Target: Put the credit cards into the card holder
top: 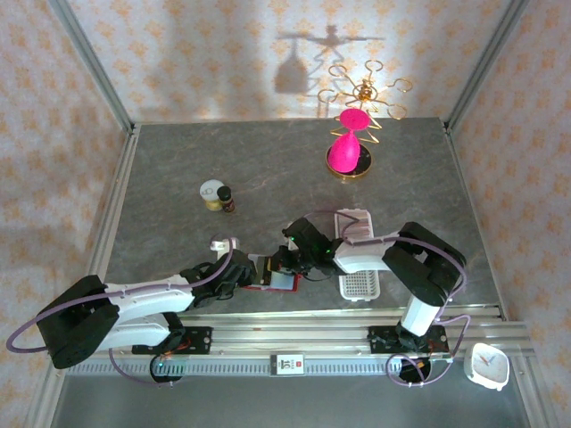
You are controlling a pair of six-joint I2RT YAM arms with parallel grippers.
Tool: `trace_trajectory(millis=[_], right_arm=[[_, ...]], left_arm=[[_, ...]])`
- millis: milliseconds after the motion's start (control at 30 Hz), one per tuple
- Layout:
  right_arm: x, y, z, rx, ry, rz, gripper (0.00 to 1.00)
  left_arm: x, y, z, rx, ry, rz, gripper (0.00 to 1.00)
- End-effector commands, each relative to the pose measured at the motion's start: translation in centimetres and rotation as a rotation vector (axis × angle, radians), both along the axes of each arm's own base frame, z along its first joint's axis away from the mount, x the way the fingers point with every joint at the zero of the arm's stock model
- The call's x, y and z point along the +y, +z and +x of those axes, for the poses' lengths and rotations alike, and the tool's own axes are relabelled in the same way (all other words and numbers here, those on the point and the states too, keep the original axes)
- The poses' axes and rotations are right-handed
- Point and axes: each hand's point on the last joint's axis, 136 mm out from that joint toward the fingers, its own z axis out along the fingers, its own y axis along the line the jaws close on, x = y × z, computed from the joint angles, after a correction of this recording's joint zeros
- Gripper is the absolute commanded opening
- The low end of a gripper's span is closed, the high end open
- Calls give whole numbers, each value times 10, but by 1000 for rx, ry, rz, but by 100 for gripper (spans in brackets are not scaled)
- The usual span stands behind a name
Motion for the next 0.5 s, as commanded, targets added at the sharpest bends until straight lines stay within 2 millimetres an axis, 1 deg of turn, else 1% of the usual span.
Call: trace_trajectory(millis=[0,100,233,367,467], right_arm=[[-6,-14,2,-8,-7,-85,7],[-12,-10,9,-49,-41,-106,18],[-20,-1,12,-81,-61,-126,30],[-25,4,16,-105,-74,-148,30],[-23,0,14,-87,-65,-149,27]], left_arm=[[-6,-12,-14,71,-49,-39,33],[-5,-10,-14,65,-45,-37,34],[-1,-8,-14,53,-28,-47,35],[-1,-7,-14,42,-26,-57,35],[-3,-9,-15,51,-33,-60,35]])
